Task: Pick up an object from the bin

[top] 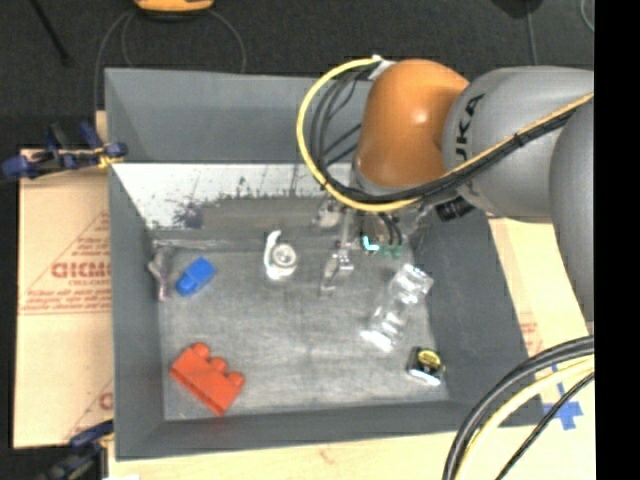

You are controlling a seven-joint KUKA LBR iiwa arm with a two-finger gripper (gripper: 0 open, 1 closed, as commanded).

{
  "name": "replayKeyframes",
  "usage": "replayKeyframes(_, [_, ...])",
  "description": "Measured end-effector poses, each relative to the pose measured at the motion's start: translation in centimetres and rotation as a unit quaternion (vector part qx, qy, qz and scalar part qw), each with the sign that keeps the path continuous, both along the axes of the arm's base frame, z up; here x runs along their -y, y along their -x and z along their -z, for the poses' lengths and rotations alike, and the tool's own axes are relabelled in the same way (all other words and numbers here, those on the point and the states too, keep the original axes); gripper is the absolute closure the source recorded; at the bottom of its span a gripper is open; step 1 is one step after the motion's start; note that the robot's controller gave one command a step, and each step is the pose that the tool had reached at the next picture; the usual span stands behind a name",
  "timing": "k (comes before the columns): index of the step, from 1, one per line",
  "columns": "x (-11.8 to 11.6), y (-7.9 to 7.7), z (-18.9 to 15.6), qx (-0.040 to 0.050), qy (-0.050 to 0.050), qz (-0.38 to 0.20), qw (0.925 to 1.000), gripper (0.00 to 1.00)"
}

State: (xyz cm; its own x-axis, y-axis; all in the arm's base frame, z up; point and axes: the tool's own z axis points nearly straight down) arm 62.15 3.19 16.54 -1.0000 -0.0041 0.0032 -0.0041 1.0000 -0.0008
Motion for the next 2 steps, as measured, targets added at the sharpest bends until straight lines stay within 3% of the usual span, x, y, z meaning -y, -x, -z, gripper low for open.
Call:
replayKeyframes(1, [0.0,-3.0,8.1,0.0055,0.0,-0.033,0.9994,0.0])
replayKeyframes(2, [-11.2,-3.4,6.3,0.0053,-0.003,-0.048,0.9988,0.0])
